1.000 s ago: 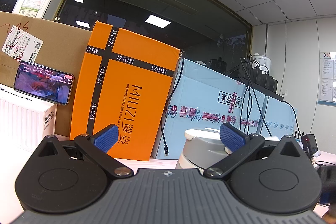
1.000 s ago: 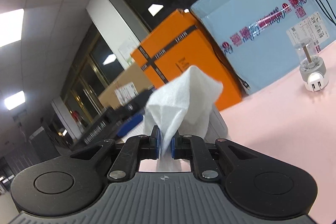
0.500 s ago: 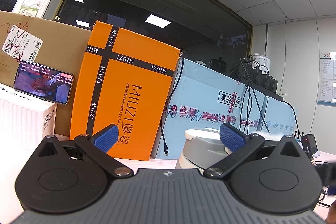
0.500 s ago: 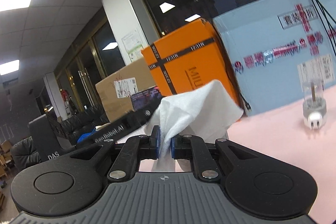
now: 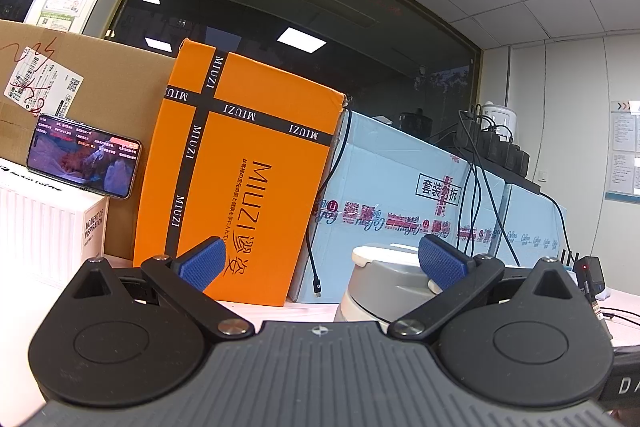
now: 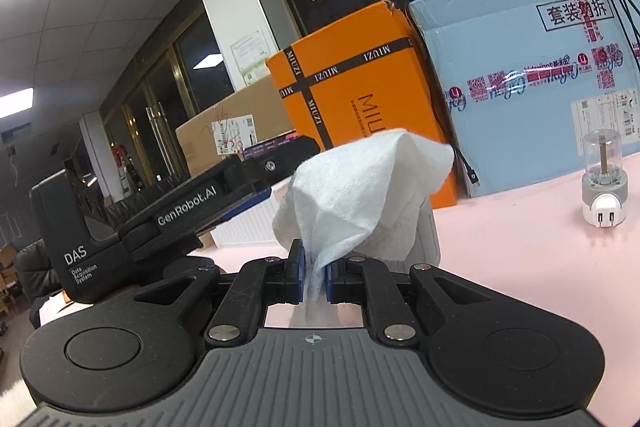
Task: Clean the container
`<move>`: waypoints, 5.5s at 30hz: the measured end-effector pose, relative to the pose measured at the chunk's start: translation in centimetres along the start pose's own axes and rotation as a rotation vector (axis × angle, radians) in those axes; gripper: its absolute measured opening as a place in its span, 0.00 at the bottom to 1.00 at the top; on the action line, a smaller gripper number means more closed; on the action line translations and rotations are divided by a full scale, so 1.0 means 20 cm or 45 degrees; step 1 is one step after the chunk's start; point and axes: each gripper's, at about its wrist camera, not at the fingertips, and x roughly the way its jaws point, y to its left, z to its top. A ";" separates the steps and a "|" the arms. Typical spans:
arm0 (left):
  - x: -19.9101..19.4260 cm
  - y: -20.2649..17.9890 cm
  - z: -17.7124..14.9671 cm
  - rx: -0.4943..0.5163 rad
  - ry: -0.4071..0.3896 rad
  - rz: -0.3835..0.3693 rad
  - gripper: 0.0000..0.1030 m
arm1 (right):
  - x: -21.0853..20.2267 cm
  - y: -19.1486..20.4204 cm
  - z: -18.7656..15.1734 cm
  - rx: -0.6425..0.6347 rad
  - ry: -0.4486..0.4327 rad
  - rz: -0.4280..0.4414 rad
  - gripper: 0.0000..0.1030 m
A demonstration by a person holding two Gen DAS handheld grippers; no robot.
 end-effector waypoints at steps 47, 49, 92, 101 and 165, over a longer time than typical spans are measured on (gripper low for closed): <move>-0.01 -0.02 -0.01 0.006 -0.003 0.004 1.00 | -0.06 0.05 0.10 -0.112 -0.123 -0.028 0.09; -0.01 -0.02 -0.01 0.003 -0.002 0.005 1.00 | -0.05 0.03 0.10 -0.110 -0.111 -0.030 0.09; -0.01 0.00 -0.01 -0.002 -0.001 0.001 1.00 | -0.01 0.02 -0.12 -0.289 0.547 -0.238 0.40; -0.01 0.00 -0.01 0.000 -0.002 0.002 1.00 | 0.00 0.17 -0.11 -0.664 0.604 -0.429 0.85; 0.15 0.14 -0.06 0.328 -0.118 0.520 1.00 | 0.05 -0.49 0.16 -0.371 -0.490 -0.731 1.00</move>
